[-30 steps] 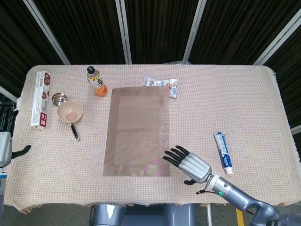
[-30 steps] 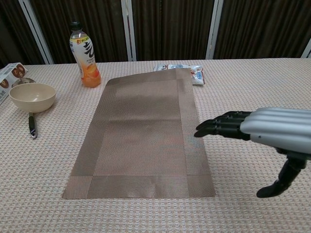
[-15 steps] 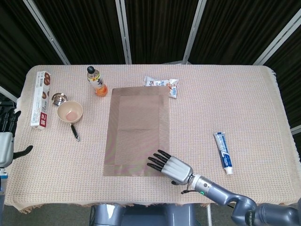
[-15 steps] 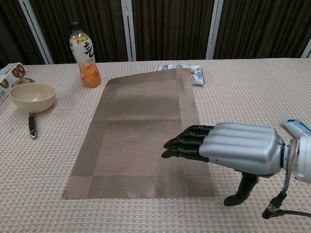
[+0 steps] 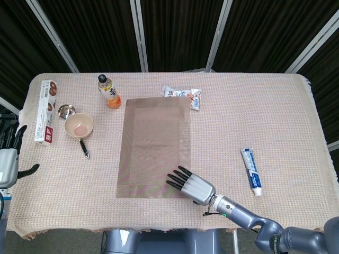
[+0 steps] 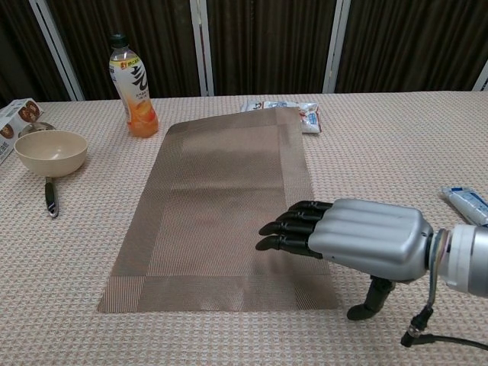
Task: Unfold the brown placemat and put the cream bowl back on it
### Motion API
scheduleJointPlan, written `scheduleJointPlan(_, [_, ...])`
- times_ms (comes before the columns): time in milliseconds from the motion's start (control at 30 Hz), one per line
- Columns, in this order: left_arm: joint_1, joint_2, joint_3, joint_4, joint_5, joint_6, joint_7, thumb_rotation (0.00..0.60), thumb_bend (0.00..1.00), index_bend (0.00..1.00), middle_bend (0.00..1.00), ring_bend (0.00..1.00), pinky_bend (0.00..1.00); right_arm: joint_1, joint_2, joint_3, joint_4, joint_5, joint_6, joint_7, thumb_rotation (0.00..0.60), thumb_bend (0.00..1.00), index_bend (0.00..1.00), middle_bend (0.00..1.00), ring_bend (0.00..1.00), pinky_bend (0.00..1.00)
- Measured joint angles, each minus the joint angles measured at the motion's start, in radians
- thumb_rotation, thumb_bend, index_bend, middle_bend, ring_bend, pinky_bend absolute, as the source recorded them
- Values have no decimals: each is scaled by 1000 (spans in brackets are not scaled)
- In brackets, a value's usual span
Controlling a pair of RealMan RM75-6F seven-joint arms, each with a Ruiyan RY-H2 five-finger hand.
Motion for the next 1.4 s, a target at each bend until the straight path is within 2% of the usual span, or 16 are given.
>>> scheduleJointPlan(467, [5, 0, -10, 6, 7, -20, -13, 600, 0, 0, 0, 0, 0, 16, -45, -7, 39, 44, -6, -46, 600, 0, 45, 0, 0, 0])
scheduleJointPlan(1400, [15, 2, -21, 4, 20, -40, -19, 600, 0, 0, 0, 0, 0, 45, -59, -1, 16, 105, 14, -80, 600, 0, 59, 0, 0, 0])
